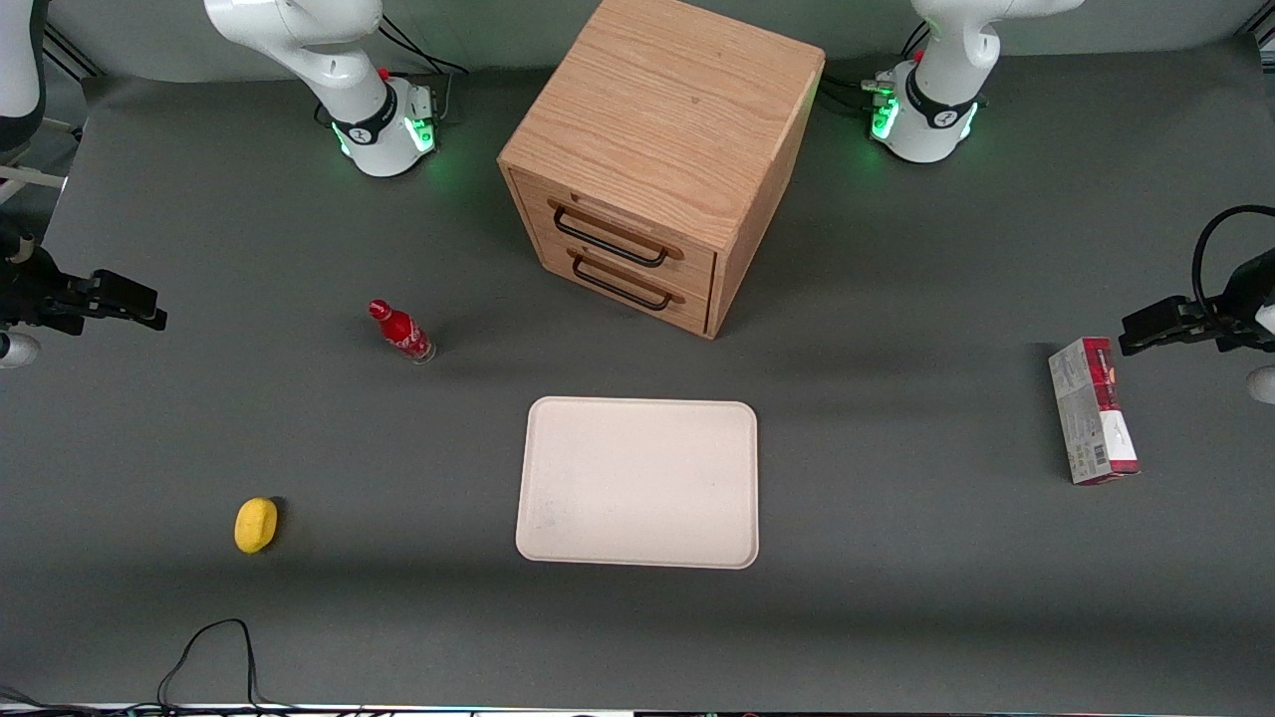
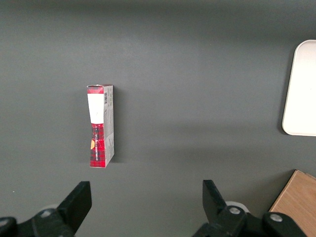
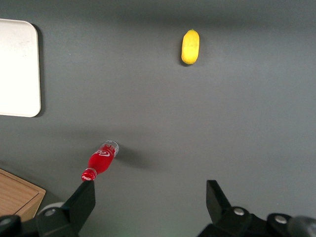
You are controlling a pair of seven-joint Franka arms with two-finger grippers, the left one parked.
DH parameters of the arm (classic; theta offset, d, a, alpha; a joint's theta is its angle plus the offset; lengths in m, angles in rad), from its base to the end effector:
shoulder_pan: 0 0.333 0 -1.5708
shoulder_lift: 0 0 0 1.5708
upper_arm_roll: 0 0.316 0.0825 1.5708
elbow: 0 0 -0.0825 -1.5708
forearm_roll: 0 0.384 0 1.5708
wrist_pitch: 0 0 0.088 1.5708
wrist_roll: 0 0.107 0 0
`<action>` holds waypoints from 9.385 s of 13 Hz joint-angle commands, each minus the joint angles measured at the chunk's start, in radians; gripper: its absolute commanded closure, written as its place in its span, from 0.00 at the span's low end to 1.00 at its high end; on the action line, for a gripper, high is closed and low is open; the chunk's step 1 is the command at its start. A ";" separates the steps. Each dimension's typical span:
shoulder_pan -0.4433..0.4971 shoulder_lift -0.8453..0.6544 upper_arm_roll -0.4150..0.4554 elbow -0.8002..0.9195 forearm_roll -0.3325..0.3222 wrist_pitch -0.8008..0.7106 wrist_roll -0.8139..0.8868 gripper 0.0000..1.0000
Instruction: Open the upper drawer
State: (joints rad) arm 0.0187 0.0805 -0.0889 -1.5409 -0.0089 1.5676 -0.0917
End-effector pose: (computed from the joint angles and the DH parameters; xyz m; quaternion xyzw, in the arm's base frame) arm 0.5760 -0.0394 0.5929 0.9996 0.0109 -0.0273 0.0058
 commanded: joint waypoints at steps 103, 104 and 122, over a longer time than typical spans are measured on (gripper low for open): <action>0.715 0.341 -0.065 -0.022 0.237 0.335 -0.445 0.00; 0.713 0.341 -0.065 -0.022 0.230 0.338 -0.445 0.00; 0.567 0.493 -0.065 0.206 0.202 0.339 -0.453 0.00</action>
State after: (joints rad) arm 0.6128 0.5351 -0.1554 -1.3966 0.2092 1.9090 -0.5318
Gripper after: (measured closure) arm 0.000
